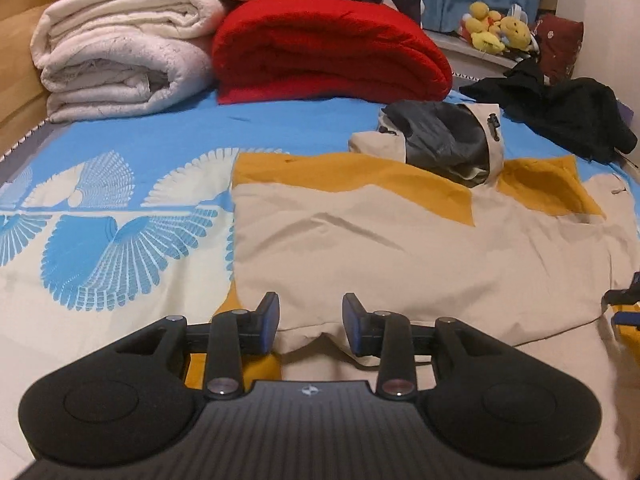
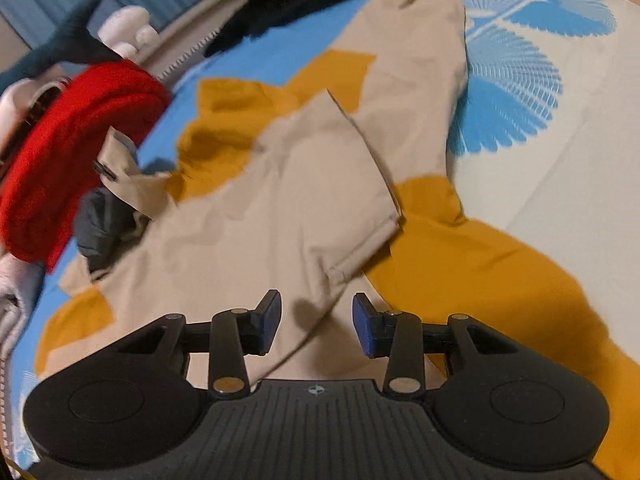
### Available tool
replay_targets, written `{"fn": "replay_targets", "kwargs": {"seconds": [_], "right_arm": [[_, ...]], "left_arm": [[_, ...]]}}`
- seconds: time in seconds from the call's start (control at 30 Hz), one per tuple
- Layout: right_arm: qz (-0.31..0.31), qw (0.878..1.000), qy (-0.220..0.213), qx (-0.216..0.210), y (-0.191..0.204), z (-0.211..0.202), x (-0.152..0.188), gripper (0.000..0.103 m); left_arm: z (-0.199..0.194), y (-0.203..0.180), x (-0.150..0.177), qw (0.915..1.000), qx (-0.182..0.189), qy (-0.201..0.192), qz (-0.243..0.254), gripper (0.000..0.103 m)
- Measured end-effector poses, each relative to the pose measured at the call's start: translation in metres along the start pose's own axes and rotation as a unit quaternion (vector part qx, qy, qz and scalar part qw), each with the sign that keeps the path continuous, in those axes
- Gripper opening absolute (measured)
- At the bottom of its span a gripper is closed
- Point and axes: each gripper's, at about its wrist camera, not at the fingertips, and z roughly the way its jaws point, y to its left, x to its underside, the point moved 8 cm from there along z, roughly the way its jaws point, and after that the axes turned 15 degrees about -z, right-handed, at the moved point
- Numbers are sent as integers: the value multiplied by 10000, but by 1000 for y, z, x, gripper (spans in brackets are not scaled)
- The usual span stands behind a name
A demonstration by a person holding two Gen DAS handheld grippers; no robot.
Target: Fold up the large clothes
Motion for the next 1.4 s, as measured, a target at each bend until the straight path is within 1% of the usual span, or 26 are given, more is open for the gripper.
{"fn": "replay_targets", "kwargs": {"seconds": [0.03,0.1,0.13,0.17,0.23,0.3,0.4,0.43,0.47,0.53,0.57,0.6,0.63,0.67,0.77,0.8,0.87,0.9,0.93,1.0,1.03,1.07,1.1,1.17,1.3,1.4], "right_arm": [[-22,10000,30,24,1,4,2,41],[-35,10000,57,24,2,13,3,29],[-45,10000,35,-7,4,15,3,19],[-77,10000,-25,-18,5,17,1,11],[-196,9995,-232,-51,9,15,-5,5],[-321,9979,-529,-167,13,7,-16,3],[-668,9892,-1236,-417,25,-20,-39,2],[-770,9875,-1303,-430,27,-23,-42,2],[-822,9893,-1149,-368,26,-17,-40,3],[-804,9956,-439,-185,13,9,-24,4],[-609,9980,-139,-10,2,19,-14,8],[-324,9994,-10,79,-9,23,-8,10],[-126,9999,-31,53,-13,20,-7,10],[-96,9999,-125,68,-12,15,-11,11],[-323,9969,-712,45,-2,-10,-28,11],[-296,9959,-855,5,-1,-16,-31,11],[-173,9953,-934,-171,-2,-19,-32,12],[-190,9959,-845,-258,-4,-15,-32,13],[-285,9975,-608,-234,-7,-4,-29,20],[-301,9995,-36,116,-22,18,-15,23],[-64,9999,-79,-26,-29,18,-14,23],[47,9999,-102,-112,-30,14,-16,24],[-6,9998,-123,-126,-29,10,-22,26],[-222,9981,-536,-217,-27,-9,-41,28],[-70,9930,-1117,-386,-44,-43,-78,29],[-19,9892,-1435,-302,-73,-63,-101,29]], "left_arm": [[0,0,1,10000,23,33,-36,39],[2,0,1,10000,33,54,-62,39],[2,0,1,10000,36,60,-62,39],[3,0,1,9999,47,71,-68,39],[4,-1,2,9999,55,87,-82,39],[4,-1,1,9999,71,95,-111,39],[6,-1,-1,9998,74,104,-164,39],[7,0,0,9998,75,117,-171,39],[7,0,0,9997,68,133,-178,39],[9,0,2,9997,48,169,-177,39],[10,0,2,9997,48,187,-163,39],[11,-1,3,9997,57,200,-152,39],[12,-1,3,9996,68,207,-153,39],[13,-1,2,9996,69,216,-168,39],[19,0,3,9993,58,266,-272,39],[21,0,3,9991,50,290,-310,39],[27,1,5,9989,41,321,-328,39],[32,2,7,9989,32,348,-323,39],[39,5,11,9985,-2,451,-317,40],[55,15,26,9951,-200,883,-408,40],[59,20,31,9930,-295,1026,-509,40],[60,22,31,9924,-345,1045,-559,40],[57,19,26,9934,-334,965,-529,40],[48,10,15,9959,-263,763,-421,40],[25,-21,-1,9989,97,392,-218,40],[13,-42,1,9991,343,268,-8,40]]}}
